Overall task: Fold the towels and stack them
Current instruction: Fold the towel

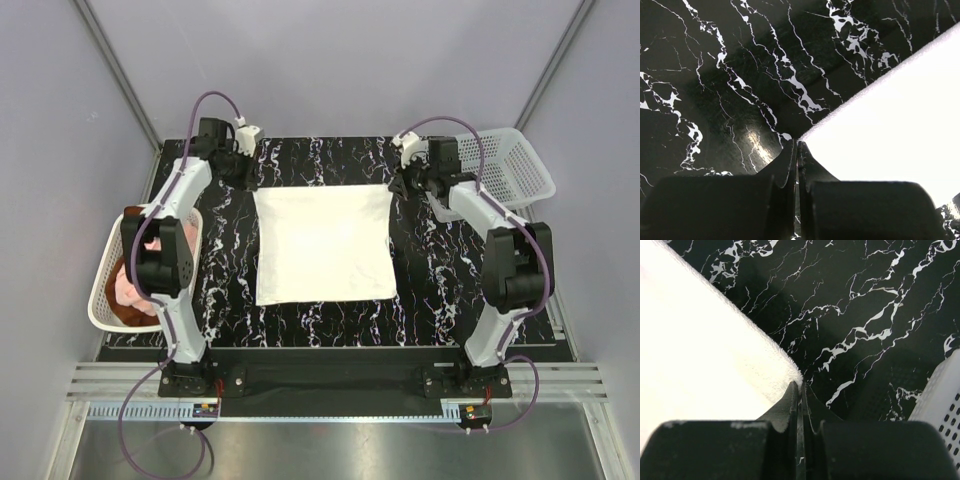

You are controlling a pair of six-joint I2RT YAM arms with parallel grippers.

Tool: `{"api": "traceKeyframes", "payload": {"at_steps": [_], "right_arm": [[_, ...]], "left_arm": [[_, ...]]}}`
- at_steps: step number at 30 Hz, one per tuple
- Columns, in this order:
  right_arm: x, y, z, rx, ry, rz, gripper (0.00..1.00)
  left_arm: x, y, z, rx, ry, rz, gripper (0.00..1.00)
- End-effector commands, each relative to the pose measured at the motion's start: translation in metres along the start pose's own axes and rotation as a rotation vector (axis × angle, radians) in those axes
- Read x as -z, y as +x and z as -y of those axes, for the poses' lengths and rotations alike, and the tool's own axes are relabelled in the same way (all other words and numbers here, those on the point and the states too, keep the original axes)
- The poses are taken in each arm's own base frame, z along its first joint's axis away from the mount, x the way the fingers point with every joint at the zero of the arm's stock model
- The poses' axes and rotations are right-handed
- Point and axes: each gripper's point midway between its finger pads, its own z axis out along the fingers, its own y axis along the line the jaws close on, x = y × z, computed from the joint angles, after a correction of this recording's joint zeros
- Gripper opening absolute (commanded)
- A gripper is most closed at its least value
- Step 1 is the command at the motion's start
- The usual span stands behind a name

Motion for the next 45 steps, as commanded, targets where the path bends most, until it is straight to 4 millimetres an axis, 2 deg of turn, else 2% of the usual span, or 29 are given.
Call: {"api": "traceKeyframes", "payload": {"at_steps": [1, 3, 4, 5, 7, 8, 14, 15, 21, 23, 27, 28, 30, 31, 37, 45], "right_arm": [[0.025, -0.015, 0.003, -0.040, 0.062, 0.065, 0.00], [0.029, -0.009, 0.003, -0.081, 0.097, 0.059, 0.00], [0.034, -0.012, 0.002, -0.089, 0.107, 0.077, 0.00], [0.032, 0.000, -0.006, -0.118, 0.098, 0.063, 0.00], [0.037, 0.008, -0.014, -0.128, 0.102, 0.063, 0.00], [0.038, 0.010, -0.015, -0.133, 0.121, 0.060, 0.00], [0.053, 0.008, -0.033, -0.214, 0.139, 0.080, 0.00], [0.053, 0.013, -0.036, -0.227, 0.155, 0.059, 0.00], [0.061, 0.038, -0.067, -0.332, 0.158, -0.024, 0.00], [0.062, 0.046, -0.079, -0.370, 0.159, -0.057, 0.00], [0.072, 0.069, -0.091, -0.439, 0.184, -0.150, 0.00], [0.076, 0.073, -0.094, -0.455, 0.186, -0.161, 0.00], [0.081, 0.085, -0.099, -0.485, 0.195, -0.203, 0.00], [0.083, 0.091, -0.102, -0.513, 0.199, -0.216, 0.00], [0.091, 0.121, -0.123, -0.615, 0.182, -0.281, 0.00], [0.104, 0.134, -0.147, -0.668, 0.153, -0.301, 0.00]], "left_arm": [[0.016, -0.006, 0.010, -0.010, -0.002, 0.049, 0.00], [0.014, 0.002, 0.018, 0.006, 0.013, 0.031, 0.00], [0.013, 0.009, 0.026, 0.007, 0.022, 0.023, 0.00], [0.011, 0.014, 0.030, 0.012, 0.024, 0.019, 0.00], [0.006, 0.029, 0.036, 0.044, 0.036, 0.005, 0.00], [0.010, 0.029, 0.039, 0.048, 0.039, 0.014, 0.00], [0.021, 0.044, 0.055, 0.078, 0.034, 0.020, 0.00], [0.025, 0.043, 0.059, 0.079, 0.032, 0.027, 0.00], [0.033, 0.075, 0.074, 0.097, 0.018, -0.034, 0.00], [0.040, 0.079, 0.076, 0.102, 0.013, -0.035, 0.00], [0.047, 0.096, 0.083, 0.138, 0.012, -0.070, 0.00], [0.048, 0.109, 0.082, 0.161, -0.004, -0.107, 0.00], [0.052, 0.117, 0.087, 0.181, 0.000, -0.111, 0.00], [0.051, 0.128, 0.090, 0.198, 0.009, -0.130, 0.00], [0.060, 0.153, 0.100, 0.235, 0.011, -0.158, 0.00], [0.070, 0.178, 0.111, 0.332, 0.002, -0.219, 0.00]]}}
